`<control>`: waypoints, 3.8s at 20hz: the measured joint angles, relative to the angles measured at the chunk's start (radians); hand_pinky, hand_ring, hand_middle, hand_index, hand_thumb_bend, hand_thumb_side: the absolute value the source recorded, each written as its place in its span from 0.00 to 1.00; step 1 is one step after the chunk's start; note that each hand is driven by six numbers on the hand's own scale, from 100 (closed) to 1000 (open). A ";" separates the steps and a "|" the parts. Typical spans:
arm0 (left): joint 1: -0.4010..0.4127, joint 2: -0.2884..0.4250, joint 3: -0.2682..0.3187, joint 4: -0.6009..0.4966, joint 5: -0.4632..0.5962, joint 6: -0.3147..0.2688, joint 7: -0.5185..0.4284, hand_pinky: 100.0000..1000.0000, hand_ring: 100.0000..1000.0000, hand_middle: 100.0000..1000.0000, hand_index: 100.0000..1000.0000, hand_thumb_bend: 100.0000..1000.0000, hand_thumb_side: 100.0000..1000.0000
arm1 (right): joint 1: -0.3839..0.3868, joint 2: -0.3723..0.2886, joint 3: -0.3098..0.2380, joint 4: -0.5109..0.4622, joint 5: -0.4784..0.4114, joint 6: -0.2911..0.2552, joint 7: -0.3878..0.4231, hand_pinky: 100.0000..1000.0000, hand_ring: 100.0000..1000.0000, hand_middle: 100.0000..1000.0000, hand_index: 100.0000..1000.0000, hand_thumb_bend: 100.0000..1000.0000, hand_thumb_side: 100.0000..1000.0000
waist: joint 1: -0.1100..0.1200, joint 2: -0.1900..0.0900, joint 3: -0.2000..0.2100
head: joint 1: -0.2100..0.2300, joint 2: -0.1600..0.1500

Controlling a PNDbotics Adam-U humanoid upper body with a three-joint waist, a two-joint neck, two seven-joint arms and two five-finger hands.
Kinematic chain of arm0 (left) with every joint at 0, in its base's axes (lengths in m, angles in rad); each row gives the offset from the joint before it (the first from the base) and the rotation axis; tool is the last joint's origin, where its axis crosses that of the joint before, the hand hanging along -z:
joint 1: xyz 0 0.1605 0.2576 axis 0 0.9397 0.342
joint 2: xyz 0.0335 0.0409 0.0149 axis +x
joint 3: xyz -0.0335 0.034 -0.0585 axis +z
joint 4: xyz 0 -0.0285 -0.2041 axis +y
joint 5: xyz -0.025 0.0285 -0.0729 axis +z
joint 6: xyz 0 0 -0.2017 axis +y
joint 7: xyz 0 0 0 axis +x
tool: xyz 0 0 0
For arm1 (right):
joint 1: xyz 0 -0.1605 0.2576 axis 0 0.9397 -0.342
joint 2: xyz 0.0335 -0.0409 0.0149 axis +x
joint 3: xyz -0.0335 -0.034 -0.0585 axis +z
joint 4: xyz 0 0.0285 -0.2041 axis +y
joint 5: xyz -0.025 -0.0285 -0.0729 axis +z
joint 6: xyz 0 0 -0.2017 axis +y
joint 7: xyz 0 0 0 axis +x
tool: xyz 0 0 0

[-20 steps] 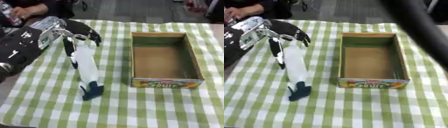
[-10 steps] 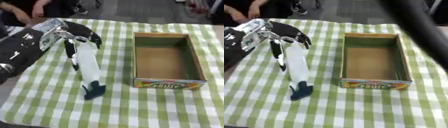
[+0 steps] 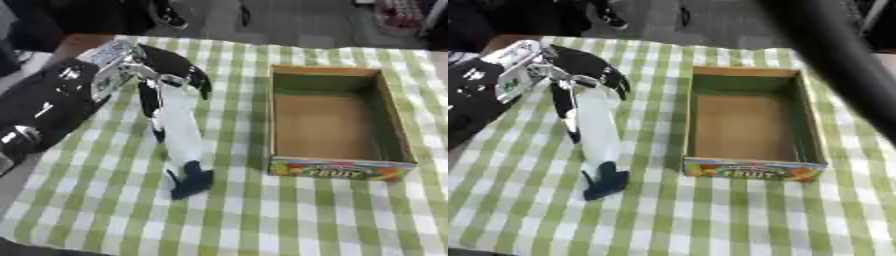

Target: Pick up objects on the table and place them in the box.

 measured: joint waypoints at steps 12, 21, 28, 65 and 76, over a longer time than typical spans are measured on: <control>0.037 -0.005 -0.006 -0.015 -0.037 -0.020 0.020 0.83 0.76 0.82 0.81 1.00 0.43 | 0.000 0.000 0.000 -0.002 -0.003 0.000 0.000 0.48 0.66 0.68 0.76 0.07 1.00 | -0.001 0.004 0.000 | 0.001 0.000; 0.065 -0.003 -0.010 -0.040 -0.093 -0.069 0.067 0.82 0.76 0.82 0.81 1.00 0.43 | 0.000 0.000 0.000 -0.002 -0.003 0.000 0.000 0.48 0.66 0.68 0.76 0.07 1.00 | -0.004 0.006 0.006 | 0.001 0.000; 0.065 -0.005 -0.028 -0.033 -0.117 -0.080 0.078 0.81 0.76 0.82 0.81 1.00 0.42 | 0.000 0.000 0.000 -0.003 -0.003 0.000 0.000 0.48 0.67 0.68 0.76 0.07 1.00 | -0.007 0.006 0.006 | 0.001 0.000; 0.086 -0.015 0.016 0.079 -0.019 -0.172 0.170 0.00 0.01 0.27 0.41 0.30 0.53 | 0.000 0.000 0.000 -0.006 -0.003 0.001 0.004 0.48 0.67 0.68 0.76 0.07 1.00 | -0.007 0.010 0.006 | 0.009 0.000; 0.080 -0.018 0.059 0.151 0.141 -0.137 0.135 0.00 0.00 0.12 0.29 0.06 0.83 | 0.000 0.001 0.000 -0.006 -0.003 0.001 0.004 0.48 0.67 0.68 0.76 0.07 1.00 | -0.007 0.010 0.006 | 0.009 0.000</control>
